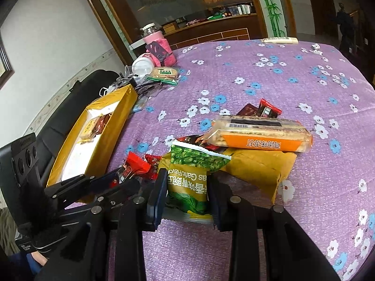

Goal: Organize snacks
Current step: 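Lift the red candy wrapper with the left tool while the right tool holds the green bag, then carry the red candy and green bag over the white box with both tools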

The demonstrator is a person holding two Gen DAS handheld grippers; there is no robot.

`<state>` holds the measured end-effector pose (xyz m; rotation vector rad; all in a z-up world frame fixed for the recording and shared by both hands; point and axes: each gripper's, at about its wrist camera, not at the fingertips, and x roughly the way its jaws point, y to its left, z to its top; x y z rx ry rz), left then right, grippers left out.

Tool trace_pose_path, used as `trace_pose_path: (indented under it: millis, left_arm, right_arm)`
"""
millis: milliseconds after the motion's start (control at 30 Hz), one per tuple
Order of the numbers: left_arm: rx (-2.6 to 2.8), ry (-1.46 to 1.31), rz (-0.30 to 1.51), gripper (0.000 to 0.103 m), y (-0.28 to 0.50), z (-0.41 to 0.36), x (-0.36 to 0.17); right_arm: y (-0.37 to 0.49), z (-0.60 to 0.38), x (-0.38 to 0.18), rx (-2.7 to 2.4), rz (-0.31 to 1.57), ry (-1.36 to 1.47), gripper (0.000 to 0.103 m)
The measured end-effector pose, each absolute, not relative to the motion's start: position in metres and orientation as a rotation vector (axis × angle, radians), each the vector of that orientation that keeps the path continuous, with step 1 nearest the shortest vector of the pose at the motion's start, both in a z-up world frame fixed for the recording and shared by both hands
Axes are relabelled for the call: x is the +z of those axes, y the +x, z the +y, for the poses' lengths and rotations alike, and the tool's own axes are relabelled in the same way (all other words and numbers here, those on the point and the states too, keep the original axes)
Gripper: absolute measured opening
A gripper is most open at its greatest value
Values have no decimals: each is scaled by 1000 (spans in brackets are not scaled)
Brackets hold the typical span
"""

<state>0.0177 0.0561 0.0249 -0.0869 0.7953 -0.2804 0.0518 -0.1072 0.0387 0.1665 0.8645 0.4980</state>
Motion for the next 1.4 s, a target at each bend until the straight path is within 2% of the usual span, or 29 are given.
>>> trace_pose_path:
  millis: [833, 1133, 1400]
  left_arm:
    - [-251, -136, 729, 31, 10, 70, 43]
    - [-196, -190, 634, 31, -15, 119, 73]
    - [-62, -272, 613, 32, -24, 193, 71]
  right_arm:
    - [54, -111, 37, 495, 870, 188, 32]
    - [46, -94, 44, 543, 906, 224, 32]
    - [31, -29, 59, 670, 928, 194, 32]
